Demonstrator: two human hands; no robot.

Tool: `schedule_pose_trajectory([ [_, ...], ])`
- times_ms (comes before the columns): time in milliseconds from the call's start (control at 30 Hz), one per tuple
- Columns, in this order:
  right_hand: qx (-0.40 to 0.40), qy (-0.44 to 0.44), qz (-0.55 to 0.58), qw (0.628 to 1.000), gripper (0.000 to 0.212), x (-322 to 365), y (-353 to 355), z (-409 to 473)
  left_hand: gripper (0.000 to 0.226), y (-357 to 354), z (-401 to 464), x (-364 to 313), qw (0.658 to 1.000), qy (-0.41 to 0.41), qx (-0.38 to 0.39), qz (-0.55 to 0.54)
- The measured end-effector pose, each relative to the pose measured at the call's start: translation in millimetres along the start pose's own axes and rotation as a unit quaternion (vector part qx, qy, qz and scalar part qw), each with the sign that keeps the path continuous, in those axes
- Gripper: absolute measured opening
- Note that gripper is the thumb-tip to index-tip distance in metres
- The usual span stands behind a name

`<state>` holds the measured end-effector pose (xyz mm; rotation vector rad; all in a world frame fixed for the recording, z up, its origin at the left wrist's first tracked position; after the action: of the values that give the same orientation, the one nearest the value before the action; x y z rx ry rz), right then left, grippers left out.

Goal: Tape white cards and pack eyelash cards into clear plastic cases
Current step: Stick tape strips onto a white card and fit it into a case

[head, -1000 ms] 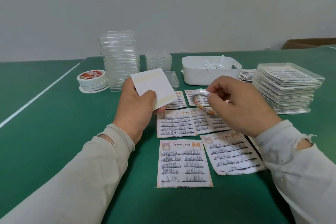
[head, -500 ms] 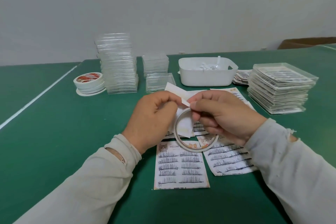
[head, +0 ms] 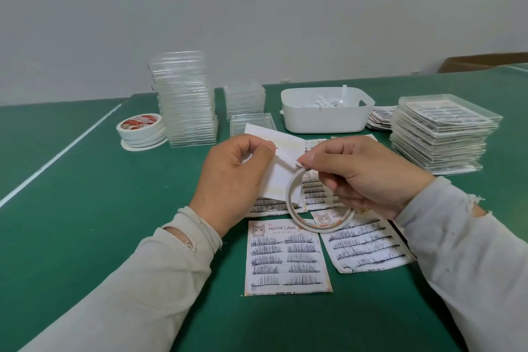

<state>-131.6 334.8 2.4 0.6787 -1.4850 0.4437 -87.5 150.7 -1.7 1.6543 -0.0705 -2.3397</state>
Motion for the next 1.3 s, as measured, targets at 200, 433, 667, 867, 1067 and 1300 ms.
schedule_pose_trajectory([
  [200, 0.022, 0.009, -0.037, 0.999, 0.017, 1, -1, -1, 0.018, -2, -2, -3, 0.998, -0.043, 0.021, 0.033],
  [433, -0.031, 0.066, -0.027, 0.997, 0.016, 11, 8, -2, 0.034, -6, -6, -6, 0.994, -0.065, 0.044, 0.069],
  [667, -0.015, 0.043, -0.020, 0.999, 0.025, 13, 7, -4, 0.064, -15, -8, -2, 0.995, -0.046, 0.093, 0.010],
  [867, -0.004, 0.064, -0.035, 0.997, 0.013, 10, -4, -1, 0.048, -15, -7, 3, 0.995, -0.017, 0.092, -0.042],
  [1067, -0.047, 0.130, -0.137, 0.981, 0.020, 11, -3, 2, 0.041, -18, -7, 2, 0.993, -0.016, 0.102, -0.056],
  [1300, -0.066, 0.131, -0.181, 0.973, 0.015, 9, -2, 4, 0.041, -19, -5, 3, 0.991, -0.026, 0.115, -0.058],
])
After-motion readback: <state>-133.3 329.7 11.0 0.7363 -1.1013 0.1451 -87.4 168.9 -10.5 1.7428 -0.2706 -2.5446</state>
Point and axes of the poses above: each hand's wrist, its own z-axis towards the middle knuckle, its own y-axis out of the back of the hand, x = y × z, the point moved 5 cm from there along z, towards the middle knuckle, and after that the axes turned 10 degrees about x, right-handed, at the moved point
